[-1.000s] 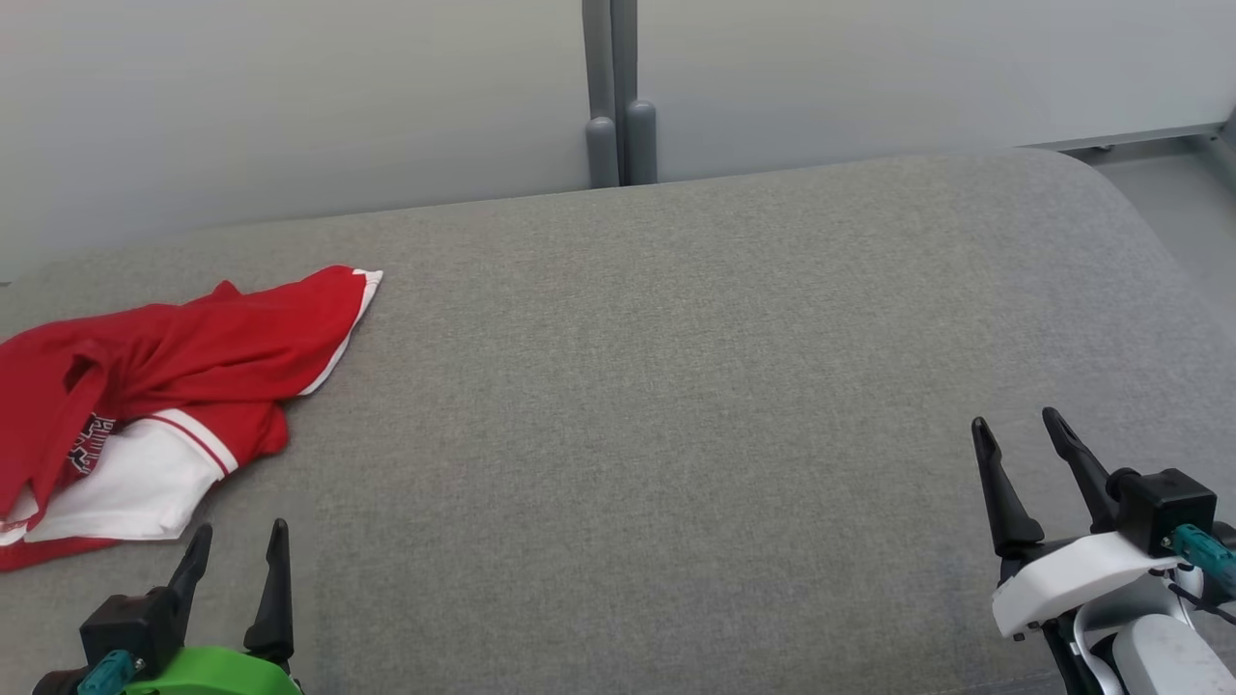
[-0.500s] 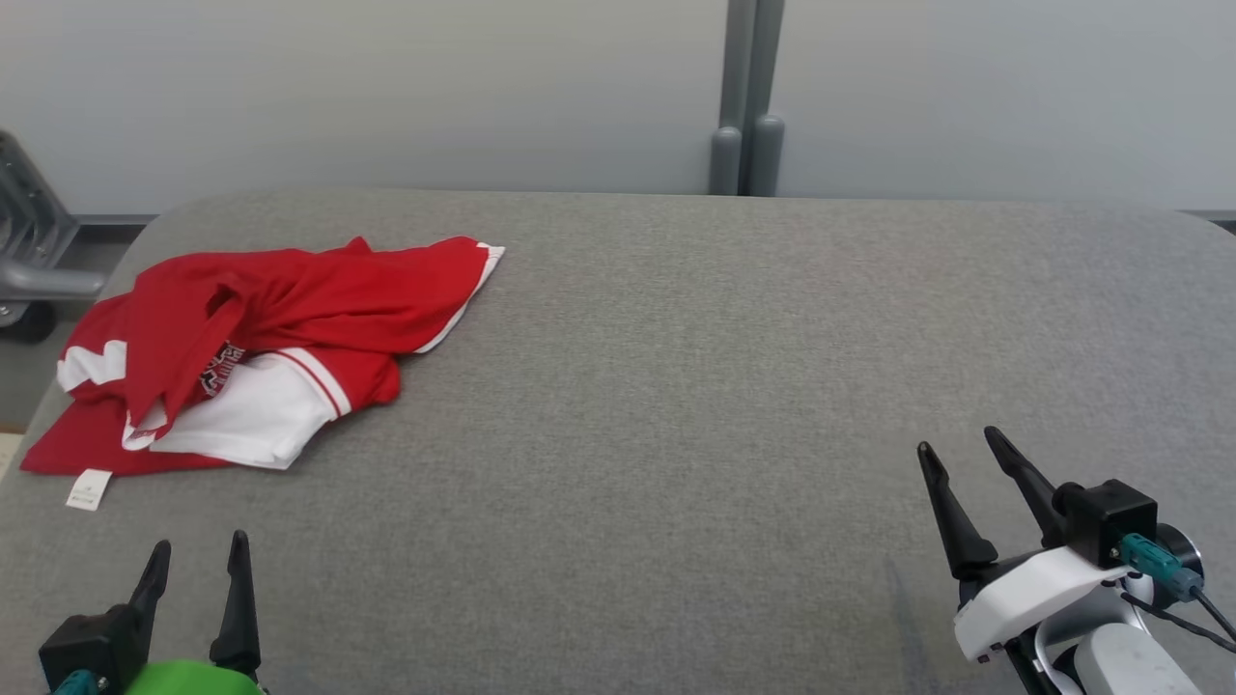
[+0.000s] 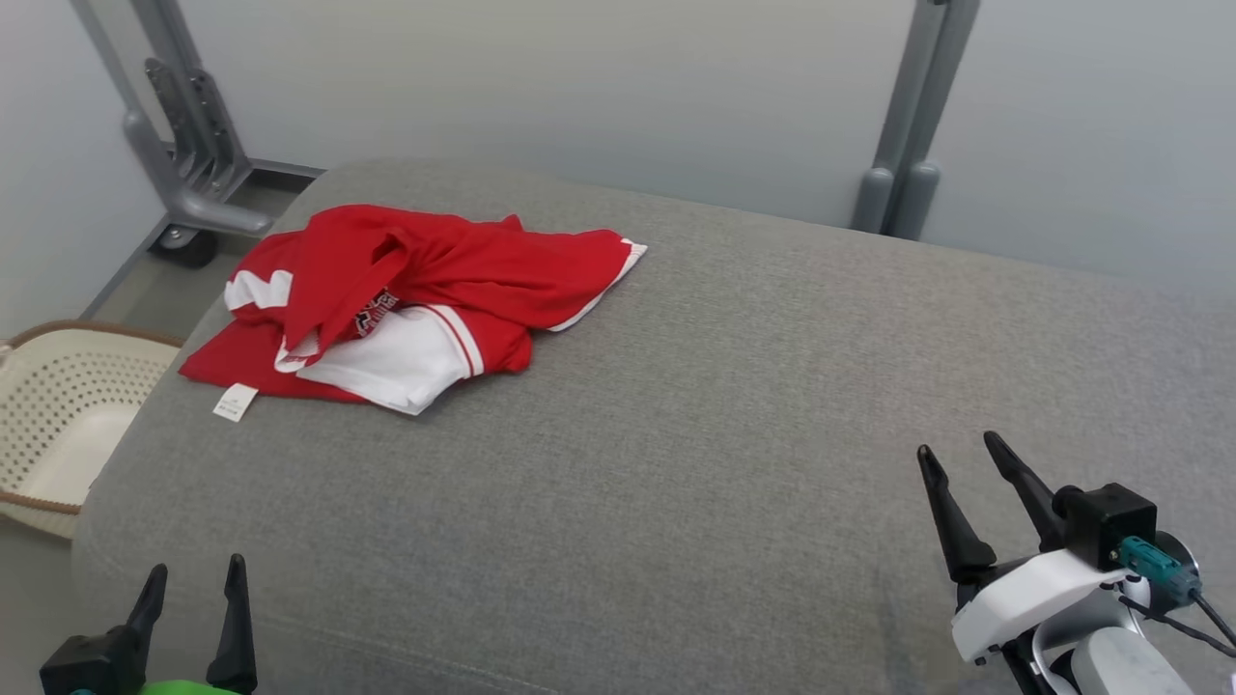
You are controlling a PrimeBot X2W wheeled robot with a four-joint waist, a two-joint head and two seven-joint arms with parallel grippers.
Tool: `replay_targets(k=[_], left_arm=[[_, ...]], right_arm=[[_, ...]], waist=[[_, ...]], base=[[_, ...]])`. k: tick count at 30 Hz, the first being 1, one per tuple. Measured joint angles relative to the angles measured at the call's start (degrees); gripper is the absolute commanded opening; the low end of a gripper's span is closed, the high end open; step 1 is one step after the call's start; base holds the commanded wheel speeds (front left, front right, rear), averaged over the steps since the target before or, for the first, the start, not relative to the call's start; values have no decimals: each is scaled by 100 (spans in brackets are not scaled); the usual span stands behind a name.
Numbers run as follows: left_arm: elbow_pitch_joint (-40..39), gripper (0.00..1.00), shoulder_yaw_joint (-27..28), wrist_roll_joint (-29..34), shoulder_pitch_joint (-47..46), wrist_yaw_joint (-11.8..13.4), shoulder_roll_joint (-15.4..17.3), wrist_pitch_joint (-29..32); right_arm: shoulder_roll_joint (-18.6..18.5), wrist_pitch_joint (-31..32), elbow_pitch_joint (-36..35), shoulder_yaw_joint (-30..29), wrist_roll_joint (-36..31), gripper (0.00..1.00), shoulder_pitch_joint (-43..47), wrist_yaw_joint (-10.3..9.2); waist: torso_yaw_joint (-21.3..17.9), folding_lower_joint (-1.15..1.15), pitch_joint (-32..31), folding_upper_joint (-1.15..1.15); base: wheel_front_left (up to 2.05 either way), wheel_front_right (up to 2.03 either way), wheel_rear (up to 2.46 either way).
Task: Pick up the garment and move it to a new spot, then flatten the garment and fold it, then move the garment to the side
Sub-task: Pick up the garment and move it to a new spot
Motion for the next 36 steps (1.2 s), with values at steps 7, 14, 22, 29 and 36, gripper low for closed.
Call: replay_targets(k=[7, 14, 22, 29, 36], left_arm=[[18, 100, 48, -8, 10, -48, 12, 0], [-8, 100, 179, -56, 23, -92, 20, 0], [-155, 100, -48, -315, -421, -250, -7, 143], [-237, 100, -165, -817, -1610, -319, 79, 1051], [132, 100, 181, -2286, -2629, -350, 18, 2808]], right_arm=[[142, 0, -1, 12, -1, 100, 4, 0], [151, 0, -35, 13, -41, 100, 15, 1], [97, -1, -209, 10, -163, 100, -18, 3], [-21, -1, -313, 76, -263, 100, -290, 11], [-13, -1, -368, 275, -307, 100, -481, 63]], waist=[[366, 0, -77, 0], [407, 0, -8, 0], [369, 0, 322, 0], [295, 0, 791, 0], [125, 0, 1311, 0]], base=[[0, 0, 0], [0, 0, 0], [0, 0, 0], [0, 0, 0], [0, 0, 0]])
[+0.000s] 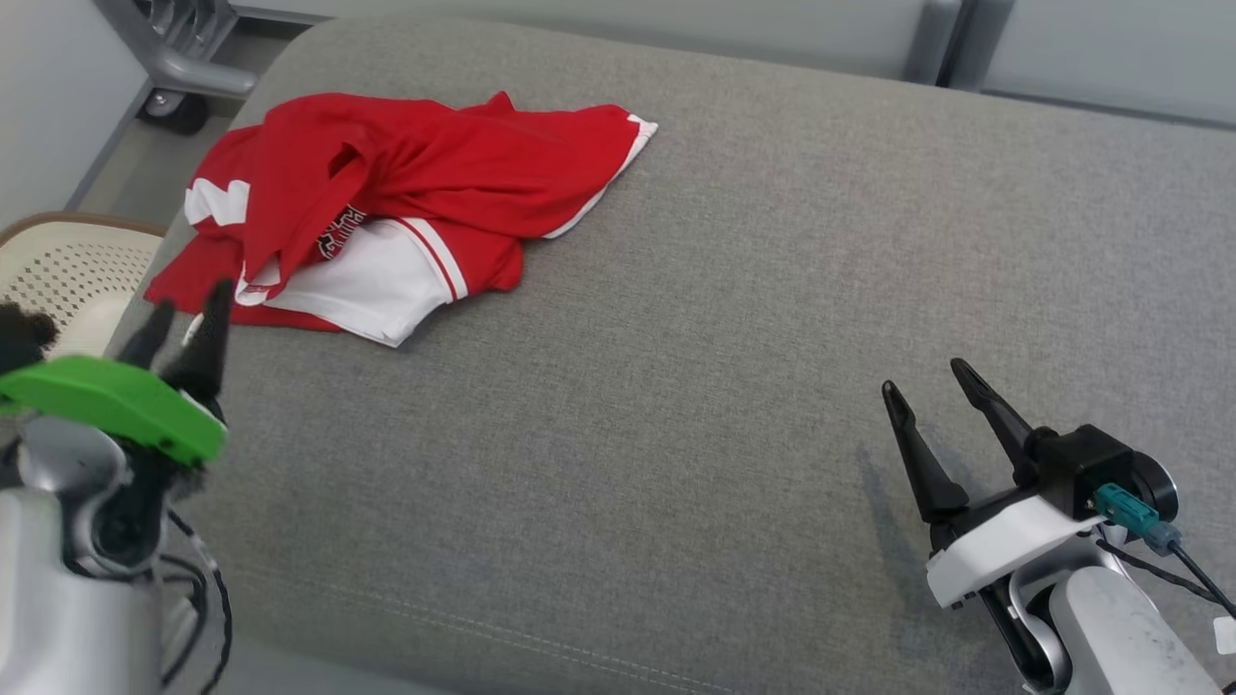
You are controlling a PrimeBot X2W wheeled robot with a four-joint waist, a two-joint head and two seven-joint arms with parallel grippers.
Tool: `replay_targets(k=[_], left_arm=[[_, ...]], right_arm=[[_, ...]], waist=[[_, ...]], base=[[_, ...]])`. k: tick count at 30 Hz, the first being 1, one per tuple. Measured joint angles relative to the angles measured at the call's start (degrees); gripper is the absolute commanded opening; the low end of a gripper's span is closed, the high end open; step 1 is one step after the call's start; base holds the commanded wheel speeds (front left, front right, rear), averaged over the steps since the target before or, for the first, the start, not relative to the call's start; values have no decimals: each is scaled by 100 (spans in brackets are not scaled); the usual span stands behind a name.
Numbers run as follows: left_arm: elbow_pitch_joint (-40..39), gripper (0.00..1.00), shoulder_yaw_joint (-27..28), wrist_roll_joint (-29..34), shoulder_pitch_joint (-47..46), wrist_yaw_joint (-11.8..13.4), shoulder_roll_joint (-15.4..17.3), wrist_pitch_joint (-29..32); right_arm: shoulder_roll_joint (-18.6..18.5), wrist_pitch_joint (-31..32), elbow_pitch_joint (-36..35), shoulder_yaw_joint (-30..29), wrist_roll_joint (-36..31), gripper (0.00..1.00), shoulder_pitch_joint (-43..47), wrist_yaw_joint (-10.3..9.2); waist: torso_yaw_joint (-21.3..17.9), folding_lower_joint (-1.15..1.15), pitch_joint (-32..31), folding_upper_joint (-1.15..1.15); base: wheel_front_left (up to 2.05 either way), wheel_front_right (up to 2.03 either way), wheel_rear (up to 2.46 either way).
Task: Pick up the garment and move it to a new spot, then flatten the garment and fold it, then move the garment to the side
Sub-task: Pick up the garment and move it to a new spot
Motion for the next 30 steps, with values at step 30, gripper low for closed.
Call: replay_targets(k=[30], left_arm=[[334, 100, 435, -816, -2850, 1185, 1209, 3274]], right_arm=[[-246, -13, -415, -73, -151, 100, -1907, 93]], waist=[[-956, 1, 2329, 0]], base=[[0, 0, 0]])
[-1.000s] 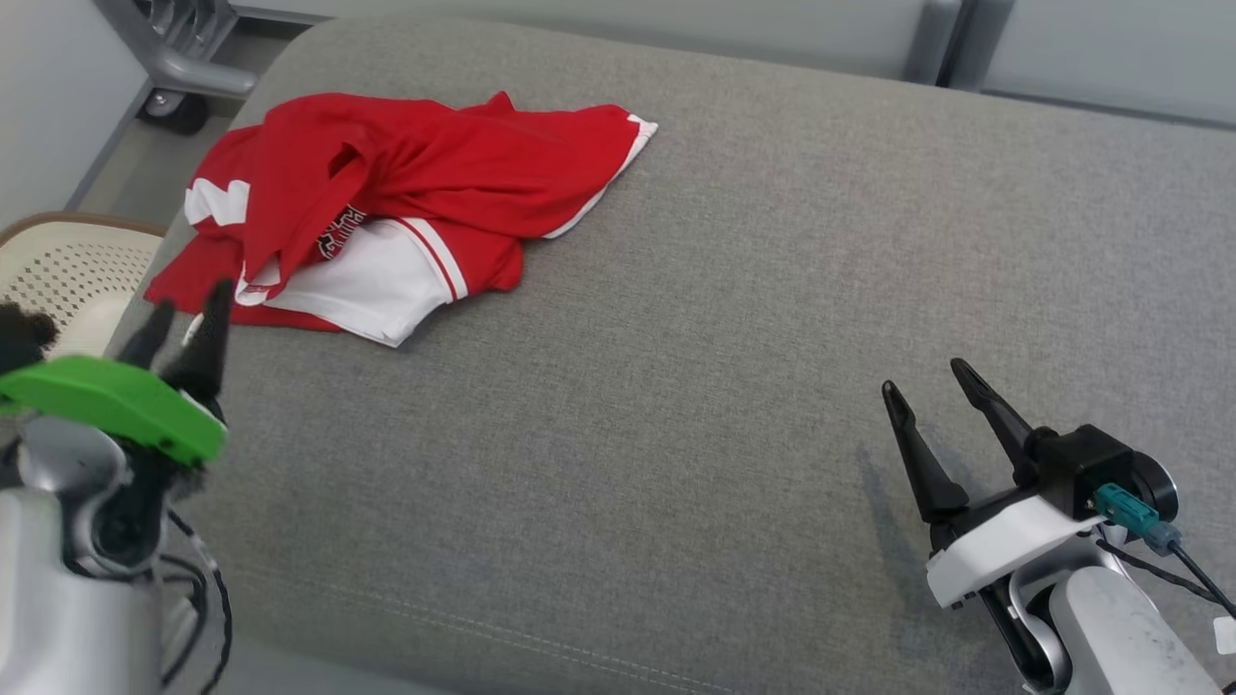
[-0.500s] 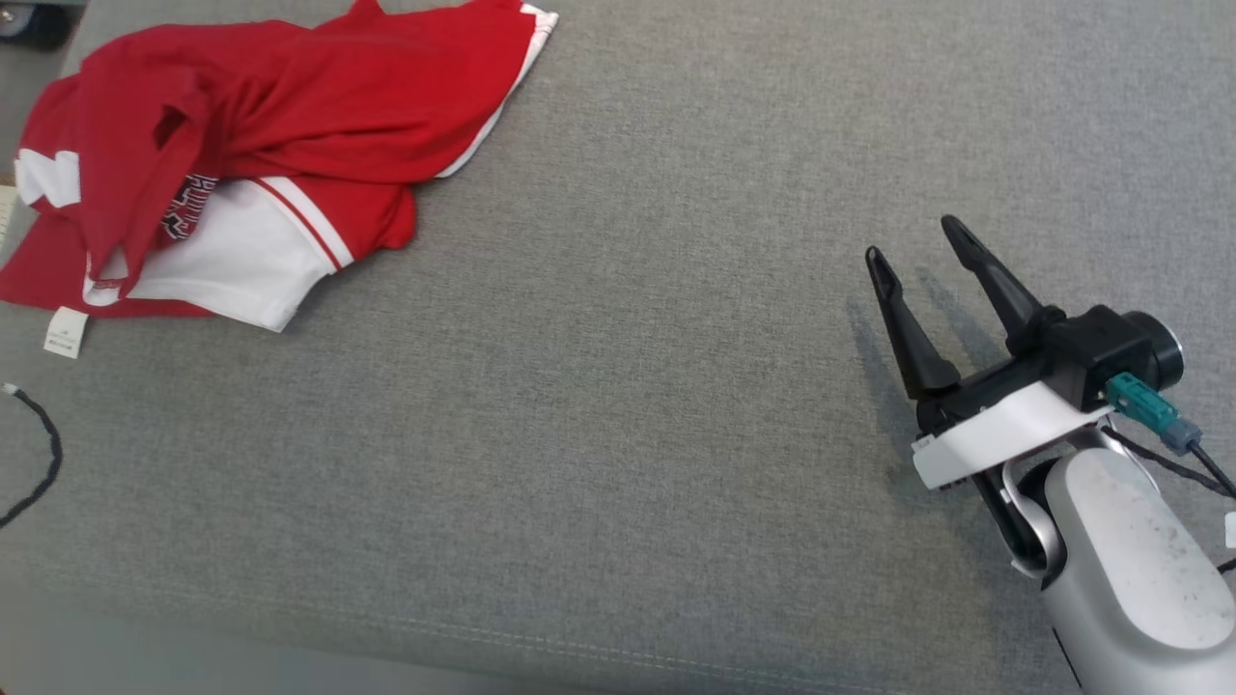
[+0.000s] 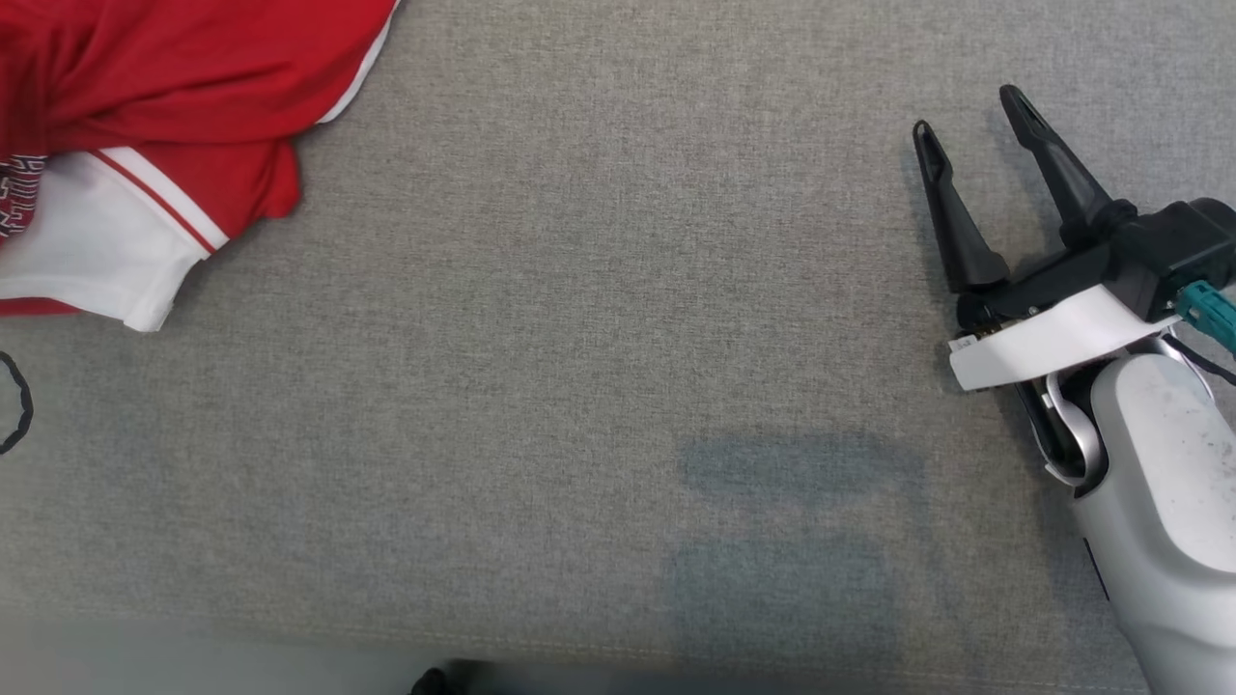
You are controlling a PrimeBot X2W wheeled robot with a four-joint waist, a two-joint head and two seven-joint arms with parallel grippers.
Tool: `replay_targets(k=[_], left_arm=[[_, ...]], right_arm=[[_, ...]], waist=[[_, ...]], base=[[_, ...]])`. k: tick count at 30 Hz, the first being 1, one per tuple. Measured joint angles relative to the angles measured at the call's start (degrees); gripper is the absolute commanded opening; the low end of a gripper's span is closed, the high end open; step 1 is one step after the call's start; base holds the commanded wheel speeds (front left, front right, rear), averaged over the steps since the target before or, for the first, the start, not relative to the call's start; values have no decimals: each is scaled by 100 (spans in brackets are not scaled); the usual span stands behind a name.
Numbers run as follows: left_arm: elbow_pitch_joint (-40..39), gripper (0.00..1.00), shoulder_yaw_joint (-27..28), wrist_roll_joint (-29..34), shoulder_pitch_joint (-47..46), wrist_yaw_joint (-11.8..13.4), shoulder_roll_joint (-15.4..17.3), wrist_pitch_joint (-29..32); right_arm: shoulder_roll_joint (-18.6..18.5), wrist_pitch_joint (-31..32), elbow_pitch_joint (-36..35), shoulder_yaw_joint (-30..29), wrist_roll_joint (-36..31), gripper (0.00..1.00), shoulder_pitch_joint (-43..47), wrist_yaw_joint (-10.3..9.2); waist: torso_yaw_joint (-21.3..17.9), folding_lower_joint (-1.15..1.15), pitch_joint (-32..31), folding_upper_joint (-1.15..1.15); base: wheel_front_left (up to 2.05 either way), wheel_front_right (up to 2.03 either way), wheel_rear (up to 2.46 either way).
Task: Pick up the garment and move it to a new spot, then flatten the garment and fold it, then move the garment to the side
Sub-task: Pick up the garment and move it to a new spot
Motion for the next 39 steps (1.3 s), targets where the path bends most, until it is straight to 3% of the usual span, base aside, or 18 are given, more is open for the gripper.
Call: replay_targets(k=[11, 12, 13, 22, 33, 39], left_arm=[[318, 100, -489, 714, -2, 16, 285, 144], [333, 32, -554, 766, -5, 16, 332, 146], [354, 0, -668, 889, -8, 16, 398, 154], [482, 0, -634, 839, -255, -20, 331, 43], [320, 0, -571, 566, -735, -280, 187, -66], [248, 0, -855, 565, -753, -461, -57, -4]], right_arm=[[31, -60, -42, -18, 1, 100, -240, 3], [34, -60, -40, -18, 1, 100, -252, 4], [34, -60, -27, -23, 1, 100, -276, 4], [41, -59, 133, -52, 1, 100, -315, 4], [60, -54, 335, -96, 1, 100, -203, 4], [264, -54, 365, -15, 11, 100, -197, 4]], waist=[[-155, 0, 298, 0], [-163, 0, 306, 0], [-171, 0, 311, 0], [-175, 0, 187, 0], [-157, -1, -96, 0], [-196, -1, -256, 0]], base=[[0, 0, 0], [0, 0, 0], [0, 0, 0], [0, 0, 0], [0, 0, 0], [0, 0, 0]])
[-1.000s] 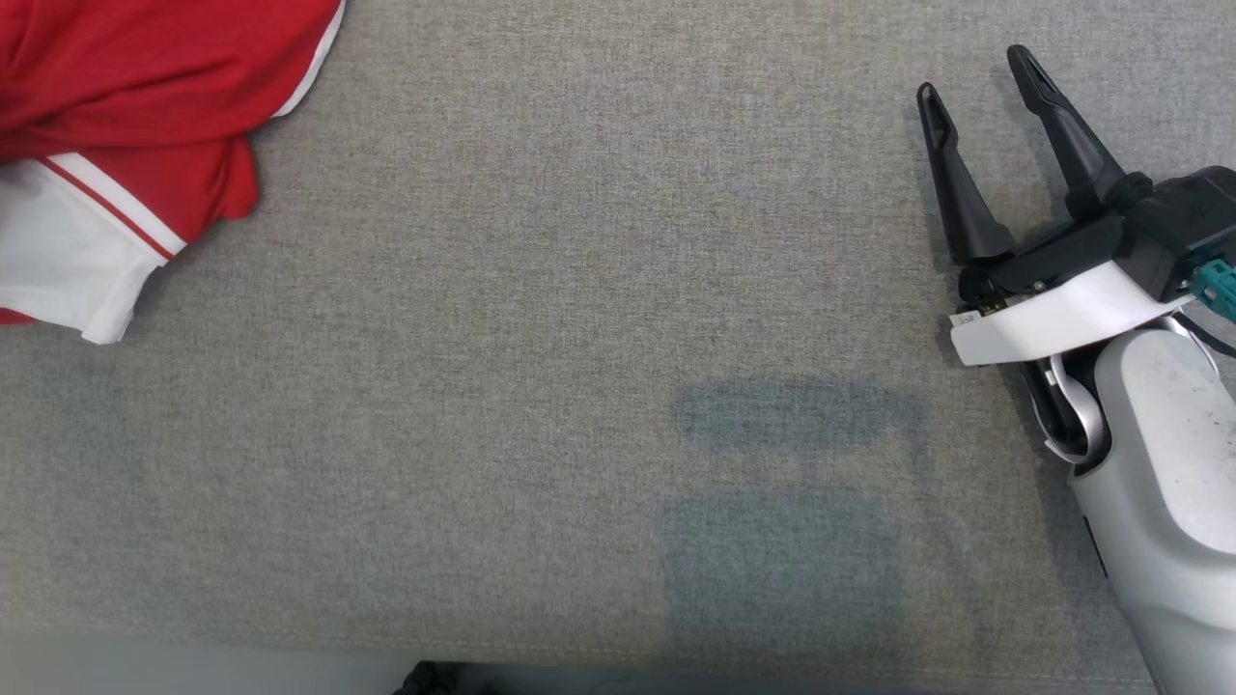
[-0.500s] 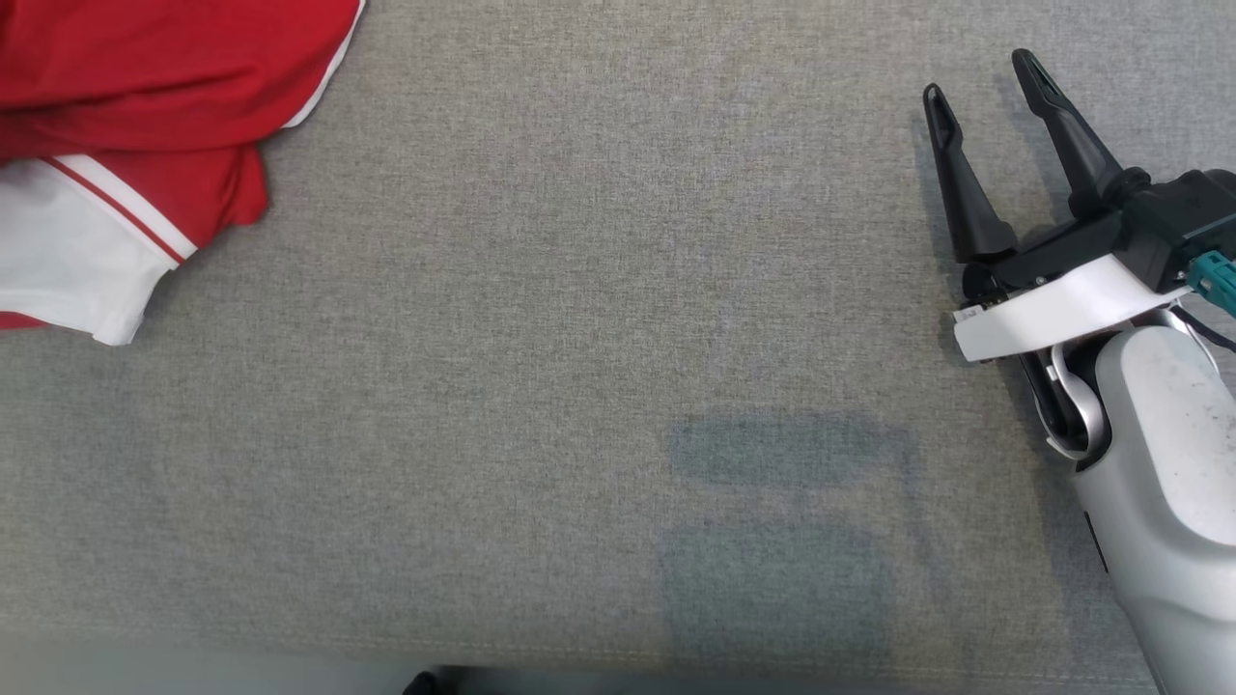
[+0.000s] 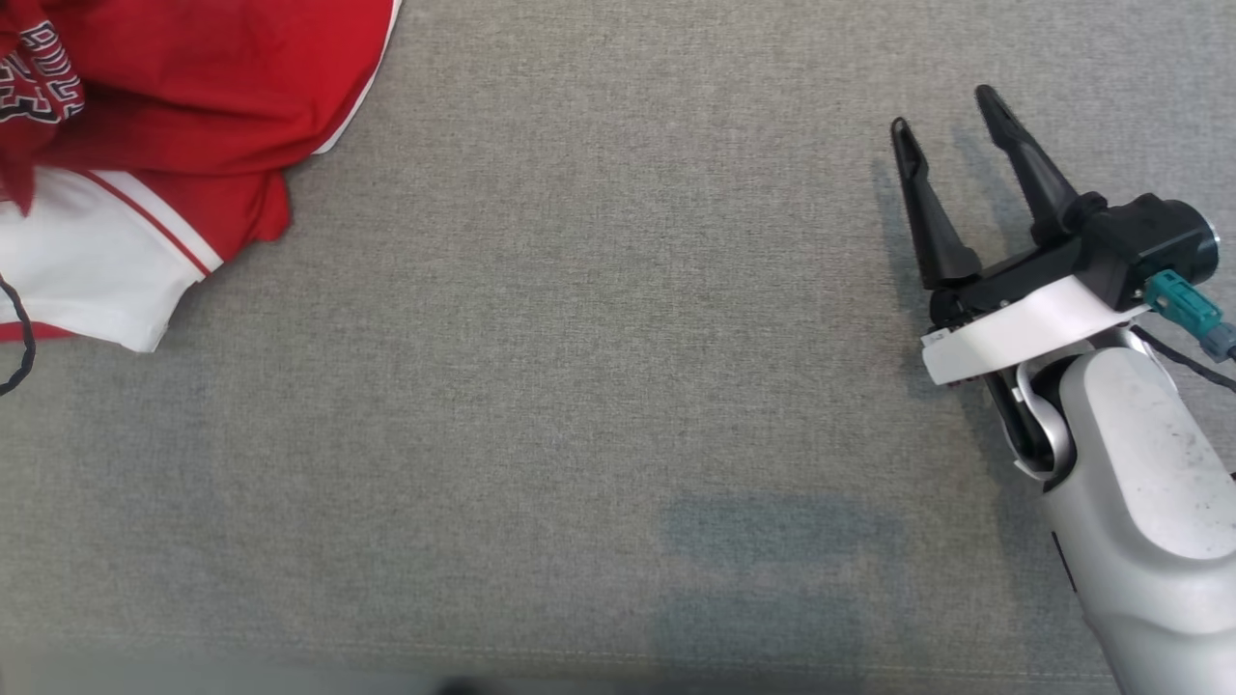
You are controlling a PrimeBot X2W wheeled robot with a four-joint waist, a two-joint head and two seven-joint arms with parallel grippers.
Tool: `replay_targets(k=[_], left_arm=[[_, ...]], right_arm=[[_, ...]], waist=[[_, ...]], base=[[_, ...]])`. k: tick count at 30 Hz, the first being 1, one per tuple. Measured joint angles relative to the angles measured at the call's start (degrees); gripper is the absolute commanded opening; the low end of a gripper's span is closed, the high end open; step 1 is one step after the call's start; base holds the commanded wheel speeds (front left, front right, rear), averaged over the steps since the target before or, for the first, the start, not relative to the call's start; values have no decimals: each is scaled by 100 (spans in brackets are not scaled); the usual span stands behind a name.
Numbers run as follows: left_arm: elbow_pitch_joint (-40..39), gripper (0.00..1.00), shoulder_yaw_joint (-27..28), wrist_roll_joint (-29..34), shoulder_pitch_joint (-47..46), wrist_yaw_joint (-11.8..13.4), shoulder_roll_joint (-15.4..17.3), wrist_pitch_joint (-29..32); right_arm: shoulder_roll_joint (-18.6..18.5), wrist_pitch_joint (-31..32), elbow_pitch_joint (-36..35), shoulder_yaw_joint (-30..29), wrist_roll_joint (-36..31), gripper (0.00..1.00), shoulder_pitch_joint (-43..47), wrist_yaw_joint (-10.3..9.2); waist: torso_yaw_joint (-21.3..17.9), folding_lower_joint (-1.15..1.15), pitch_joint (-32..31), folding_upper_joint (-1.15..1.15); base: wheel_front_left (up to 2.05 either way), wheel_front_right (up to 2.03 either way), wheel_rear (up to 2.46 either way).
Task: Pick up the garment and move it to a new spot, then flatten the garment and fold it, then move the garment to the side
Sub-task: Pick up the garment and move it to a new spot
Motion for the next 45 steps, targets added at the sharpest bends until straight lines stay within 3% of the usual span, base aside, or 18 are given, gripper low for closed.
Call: replay_targets(k=[5, 15, 28, 39, 45], left_arm=[[-193, 0, -185, 3, -31, -123, -35, 9], [-485, 0, -597, -67, -93, -315, -420, 281], [-1067, 0, -1303, -470, -85, -490, -1240, 753], [-1280, 0, -2241, -555, 934, -565, -1906, 855], [-1239, 0, -2753, -434, 1478, -570, -1851, 620]], right_arm=[[175, 1, 31, 46, 25, 100, 0, 18], [435, 1, 132, 59, 153, 100, 161, 43], [650, 1, 160, 60, 258, 100, 302, 47], [689, 1, 221, 44, 372, 100, 642, 47], [704, 1, 259, 57, 374, 100, 833, 47]], waist=[[-149, 0, -99, 0], [-613, 0, -320, 0], [-1417, -1, -612, 0], [-2166, 0, -872, 0], [-2539, -1, -1034, 0]], base=[[0, 0, 0], [0, 0, 0], [0, 0, 0], [0, 0, 0], [0, 0, 0]])
